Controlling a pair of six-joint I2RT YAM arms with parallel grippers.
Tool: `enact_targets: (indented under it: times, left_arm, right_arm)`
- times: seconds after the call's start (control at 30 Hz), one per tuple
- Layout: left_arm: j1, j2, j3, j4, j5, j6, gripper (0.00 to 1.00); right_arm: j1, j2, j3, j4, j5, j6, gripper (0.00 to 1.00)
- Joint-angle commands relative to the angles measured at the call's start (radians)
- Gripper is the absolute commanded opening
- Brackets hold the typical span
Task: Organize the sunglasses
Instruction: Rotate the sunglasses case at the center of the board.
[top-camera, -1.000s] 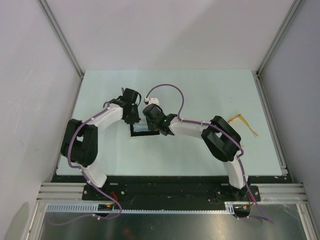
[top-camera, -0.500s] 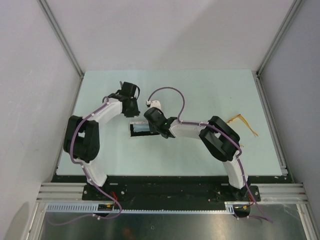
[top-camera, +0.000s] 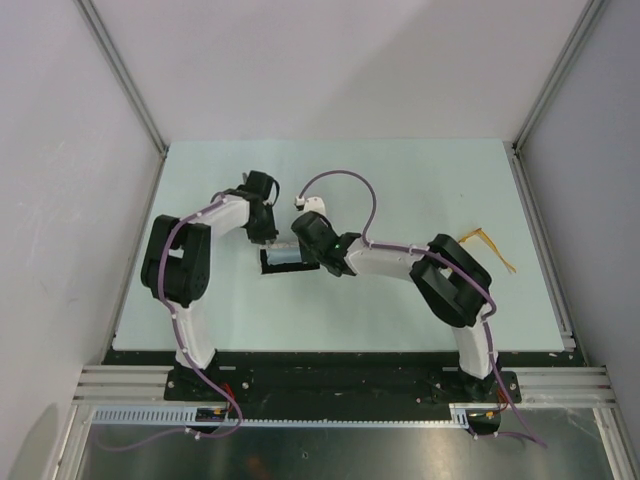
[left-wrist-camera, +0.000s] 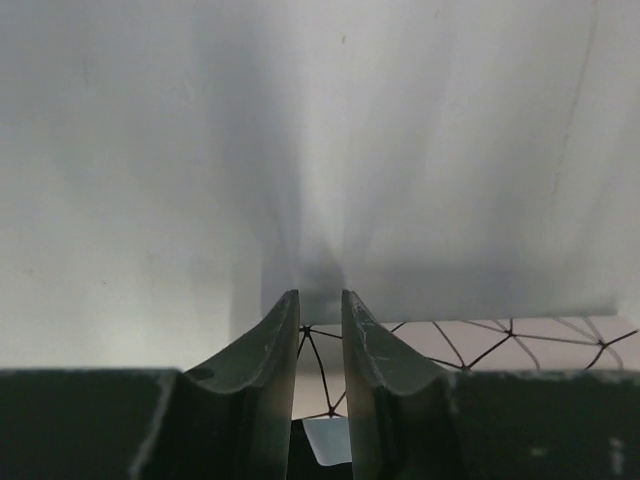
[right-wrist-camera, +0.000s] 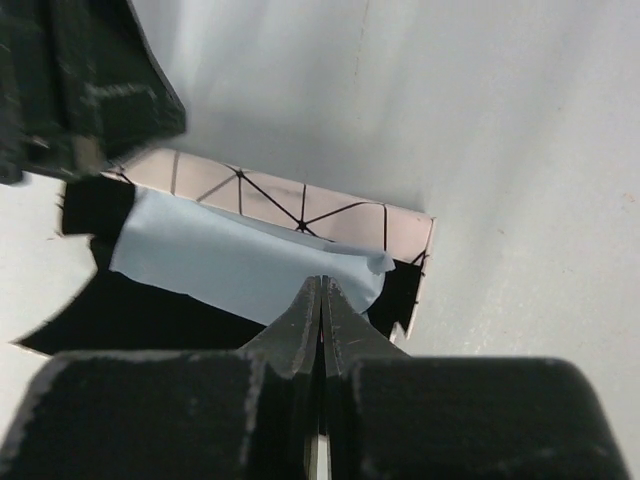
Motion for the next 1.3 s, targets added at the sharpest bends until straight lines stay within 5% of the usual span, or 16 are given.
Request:
enact_targets:
  times: [0.0,0.53,0.7,1.27]
  left_arm:
    - [0.007,-0.021,-0.049,-0.018,0.070,0.026,0.27]
    - [-0.074,-0.228,-0.308,-0.019,0.264,-0.025,0.22]
    - [-0.155,-0.252,-0.325,-0.018,0.279,-0.045,0.20]
    - [-0.180,-0.231,-0.289,-0.010,0.319,-0.034,0.18]
  right_arm:
    - [0.000,-0.111,0.002,0.010,0.004,0.013,0.01]
    - [-0.047,-0.210,-0.058,-0.134,-0.142,0.131,0.02]
    - [-0.066,-0.208,-0.101,-0.128,-0.197,0.183,0.02]
    - [-0.123,-0.141,-0.136,-0.045,-0.375,0.289,0.00]
